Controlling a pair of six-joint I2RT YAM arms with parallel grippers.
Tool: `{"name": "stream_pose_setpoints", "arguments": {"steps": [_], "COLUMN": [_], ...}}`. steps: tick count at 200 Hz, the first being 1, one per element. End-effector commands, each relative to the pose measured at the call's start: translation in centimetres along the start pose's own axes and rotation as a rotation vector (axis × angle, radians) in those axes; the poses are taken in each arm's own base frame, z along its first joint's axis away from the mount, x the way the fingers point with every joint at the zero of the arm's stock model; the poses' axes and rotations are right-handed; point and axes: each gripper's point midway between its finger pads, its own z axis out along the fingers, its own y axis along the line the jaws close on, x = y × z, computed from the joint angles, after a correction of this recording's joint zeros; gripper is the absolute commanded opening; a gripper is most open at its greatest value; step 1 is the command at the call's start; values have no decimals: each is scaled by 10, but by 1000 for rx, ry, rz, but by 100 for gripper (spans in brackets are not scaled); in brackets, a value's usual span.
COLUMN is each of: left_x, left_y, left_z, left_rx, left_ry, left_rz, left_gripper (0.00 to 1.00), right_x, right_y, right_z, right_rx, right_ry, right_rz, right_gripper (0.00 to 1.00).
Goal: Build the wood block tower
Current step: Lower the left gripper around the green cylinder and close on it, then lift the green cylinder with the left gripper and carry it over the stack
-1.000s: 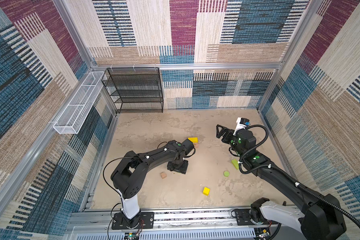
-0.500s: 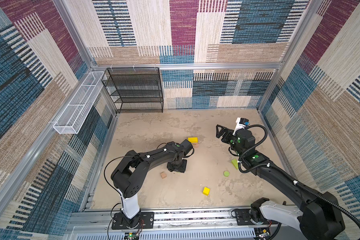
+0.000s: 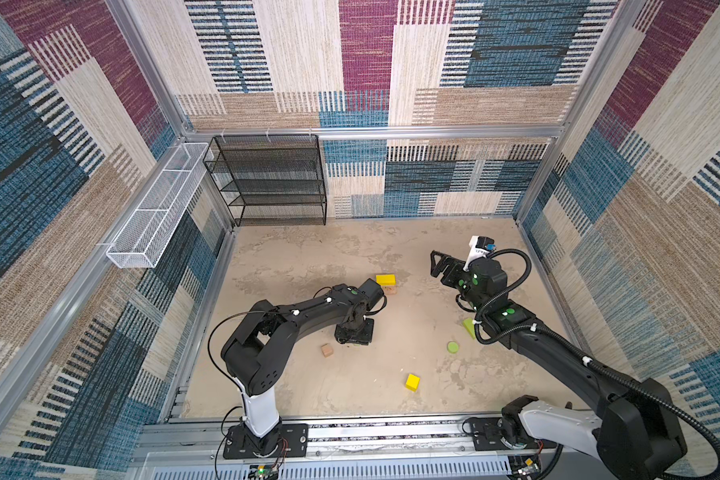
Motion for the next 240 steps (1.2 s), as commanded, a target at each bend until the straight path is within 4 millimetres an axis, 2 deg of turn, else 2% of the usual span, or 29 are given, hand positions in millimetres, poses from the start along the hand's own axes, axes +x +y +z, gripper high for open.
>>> {"name": "stream_pose_setpoints", "arguments": {"steps": [1, 105, 168, 192, 240], "left_x": [1, 2, 4, 4, 0], "left_y": [1, 5, 5, 4, 3], "left_z": [0, -3, -2, -3, -20], "left_rx": [2, -15, -15, -13, -8], "left_ry": [2, 4, 10, 11, -10], "left_rz": [-19, -25, -23, -20, 6], "left_gripper": [40, 43, 37, 32, 28], "right_x": [-9, -5, -3, -3, 0], "right_y": [6, 7, 6, 5, 7], "right_z": [0, 4, 6, 6, 9], "right_rx": [-21, -22, -20, -17, -26], "right_ry": [-29, -10, -2, -2, 13], "right_rz": [16, 14, 16, 13, 6], "right_gripper": [99, 99, 99, 99, 99]}}
